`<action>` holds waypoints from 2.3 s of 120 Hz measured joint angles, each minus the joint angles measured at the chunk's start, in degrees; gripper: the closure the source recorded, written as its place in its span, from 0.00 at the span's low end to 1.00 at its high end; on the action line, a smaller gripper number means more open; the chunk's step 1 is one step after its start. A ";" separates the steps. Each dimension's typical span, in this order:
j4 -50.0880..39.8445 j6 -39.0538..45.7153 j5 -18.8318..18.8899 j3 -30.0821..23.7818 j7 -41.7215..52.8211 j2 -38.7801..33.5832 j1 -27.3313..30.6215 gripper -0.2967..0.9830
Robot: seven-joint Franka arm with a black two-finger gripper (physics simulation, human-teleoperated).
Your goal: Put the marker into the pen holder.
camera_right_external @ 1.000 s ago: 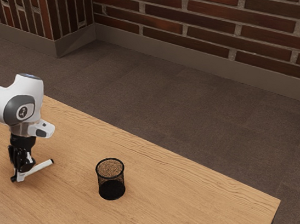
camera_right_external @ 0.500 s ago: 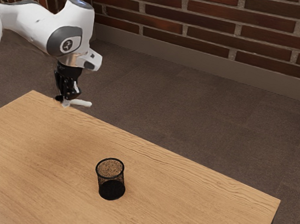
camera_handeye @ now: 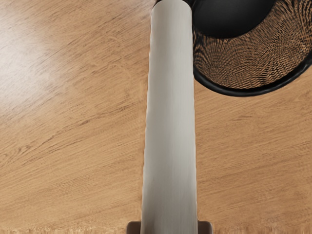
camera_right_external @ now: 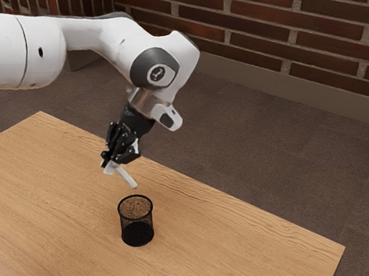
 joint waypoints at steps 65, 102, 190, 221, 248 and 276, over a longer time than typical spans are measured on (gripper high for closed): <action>-3.59 -7.96 -3.30 0.13 -1.54 -2.24 -3.57 0.84; 0.42 -5.59 -2.62 0.89 -2.04 2.99 -3.87 0.82; -3.71 -4.30 -2.87 2.14 -3.01 2.58 -3.92 0.80; -4.95 -3.15 -3.01 2.27 -3.05 3.56 -3.88 0.80; -4.56 -0.05 -2.99 2.27 -3.05 5.96 -3.93 0.80; -0.81 1.51 -1.82 2.39 -3.14 9.35 -3.66 0.80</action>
